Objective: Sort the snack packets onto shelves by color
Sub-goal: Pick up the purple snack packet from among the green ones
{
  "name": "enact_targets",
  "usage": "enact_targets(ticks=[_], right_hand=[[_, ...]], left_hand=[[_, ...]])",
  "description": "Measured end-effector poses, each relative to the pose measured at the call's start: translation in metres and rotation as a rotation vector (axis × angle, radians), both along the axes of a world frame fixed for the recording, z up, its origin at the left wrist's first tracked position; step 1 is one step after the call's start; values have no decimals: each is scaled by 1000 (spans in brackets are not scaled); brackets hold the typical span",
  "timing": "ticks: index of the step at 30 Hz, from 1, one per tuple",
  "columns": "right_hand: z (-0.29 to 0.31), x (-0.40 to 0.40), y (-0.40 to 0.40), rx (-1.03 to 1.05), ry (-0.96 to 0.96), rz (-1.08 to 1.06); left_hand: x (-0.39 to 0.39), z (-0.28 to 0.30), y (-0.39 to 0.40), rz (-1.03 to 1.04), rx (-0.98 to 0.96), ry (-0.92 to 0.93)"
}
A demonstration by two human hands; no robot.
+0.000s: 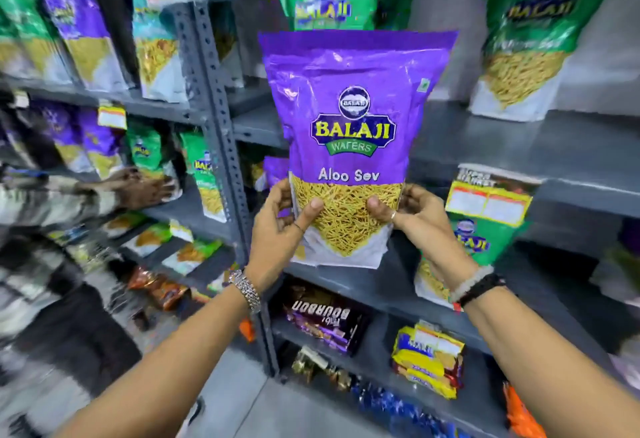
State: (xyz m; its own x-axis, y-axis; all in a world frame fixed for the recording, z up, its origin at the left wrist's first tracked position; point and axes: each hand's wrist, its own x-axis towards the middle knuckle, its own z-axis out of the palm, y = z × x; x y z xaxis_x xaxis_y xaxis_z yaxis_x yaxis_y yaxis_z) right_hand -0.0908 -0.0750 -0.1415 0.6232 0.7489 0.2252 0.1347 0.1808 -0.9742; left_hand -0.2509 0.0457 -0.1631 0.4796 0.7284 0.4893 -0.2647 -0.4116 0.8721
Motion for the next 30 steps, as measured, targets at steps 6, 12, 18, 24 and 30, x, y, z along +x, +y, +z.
enact_targets(ticks=[6, 12, 18, 24, 30], right_hand=[[-78, 6, 11, -184, 1, -21], [-137, 35, 24, -335, 56, -88], [-173, 70, 44, -369, 92, -183], [-194, 102, 66, -351, 92, -294], [-213, 118, 77, -375, 57, -338]], left_hand=[[2, -80, 19, -41, -125, 152], [43, -141, 43, -117, -236, 256], [98, -181, 68, -166, -354, 348], [153, -186, 84, -158, -363, 418], [167, -191, 92, -95, -256, 501]])
